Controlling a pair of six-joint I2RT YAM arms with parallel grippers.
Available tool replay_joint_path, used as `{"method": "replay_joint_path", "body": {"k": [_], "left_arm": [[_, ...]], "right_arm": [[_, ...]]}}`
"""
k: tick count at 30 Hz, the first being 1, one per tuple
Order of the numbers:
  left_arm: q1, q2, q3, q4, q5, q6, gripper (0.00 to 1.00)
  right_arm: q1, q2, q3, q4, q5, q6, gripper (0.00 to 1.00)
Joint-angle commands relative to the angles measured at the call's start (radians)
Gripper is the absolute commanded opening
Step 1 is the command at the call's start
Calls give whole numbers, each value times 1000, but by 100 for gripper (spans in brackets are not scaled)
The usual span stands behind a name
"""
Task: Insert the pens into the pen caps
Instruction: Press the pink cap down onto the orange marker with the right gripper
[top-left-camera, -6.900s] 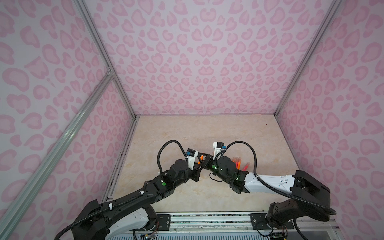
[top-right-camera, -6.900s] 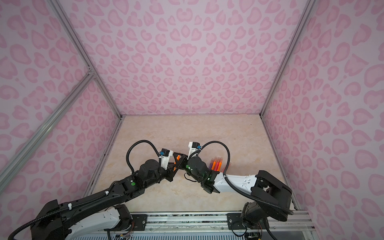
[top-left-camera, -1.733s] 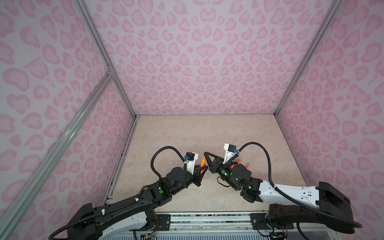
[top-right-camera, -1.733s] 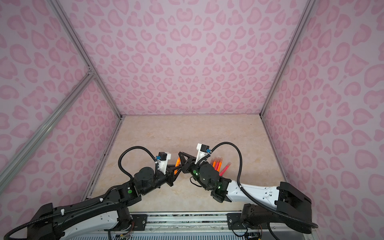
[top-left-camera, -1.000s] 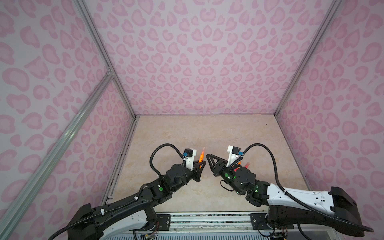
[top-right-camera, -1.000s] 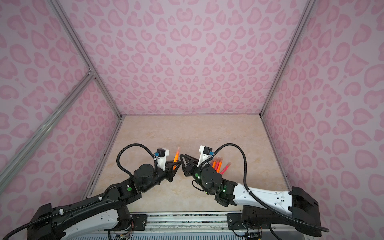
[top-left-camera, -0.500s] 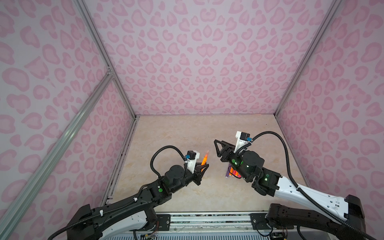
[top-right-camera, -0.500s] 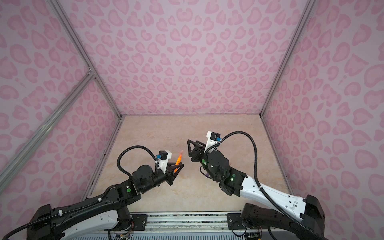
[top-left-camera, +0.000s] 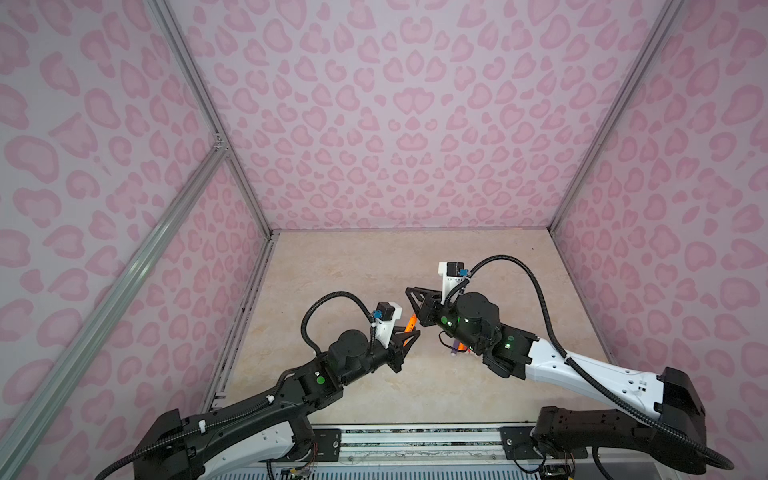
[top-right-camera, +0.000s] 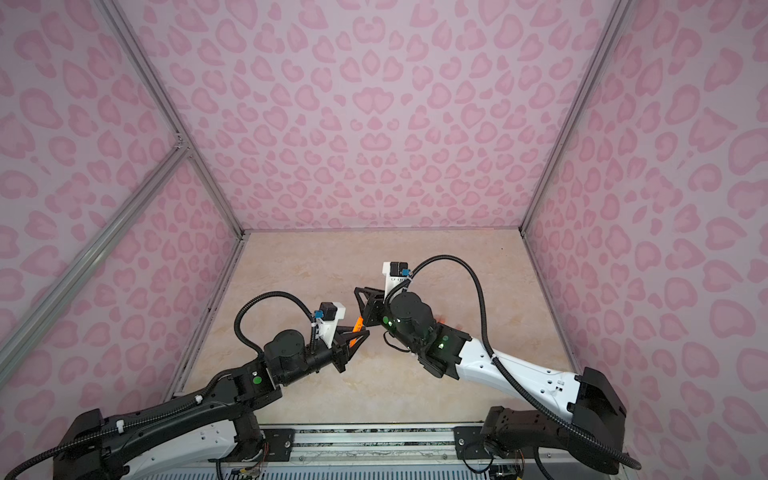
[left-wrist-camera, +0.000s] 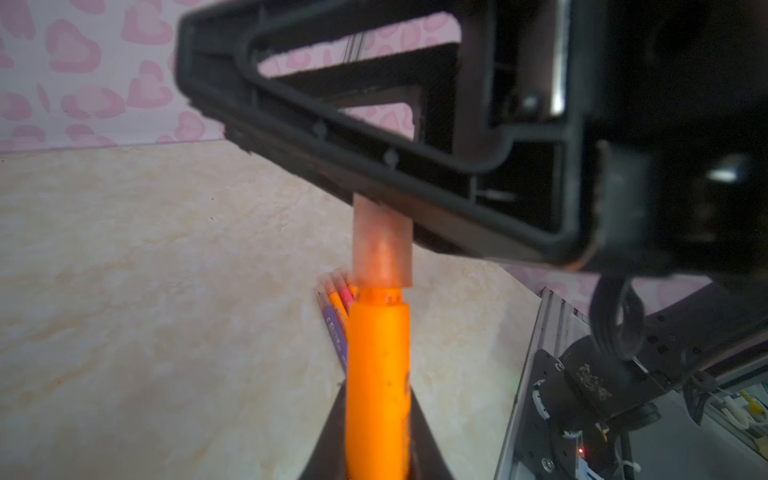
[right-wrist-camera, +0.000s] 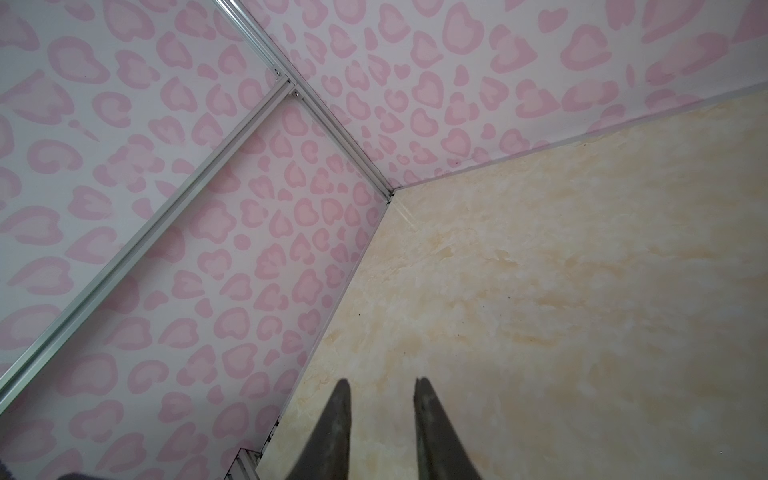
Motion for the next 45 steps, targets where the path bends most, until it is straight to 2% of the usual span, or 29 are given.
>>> {"method": "replay_joint_path", "body": {"k": [1,5,11,21,24,27,32,35,38,42,45], "left_arm": [[-1,4,20,39,-10,12,3],[-1,14,43,19,-76,26,3],[-1,43,87,13,-196,48,3],[-1,67,174,-28,-391,99,4],[-1,87,212,-53,-431,111,4],[9,111,254,-86,-379,116,4],[134,116,305,-128,-68,58,4],[187,114,328,-134,55,44,4],[198,101,338,-173,47,54,4],[196,87,334,-175,-95,75,3],[175,84,327,-161,-201,104,3]], "right_arm": [[12,15,-3,0,-16,19,18],[44,26,-2,-13,16,28,7],[113,43,-20,1,117,58,0],[138,62,-40,-28,245,170,0],[138,65,-73,13,228,204,0],[142,62,-134,184,111,160,0],[187,35,-161,246,115,57,0],[194,23,-204,329,81,25,0],[199,23,-196,286,105,52,0],[226,44,-126,84,229,157,0],[253,80,-98,50,269,219,0]]}}
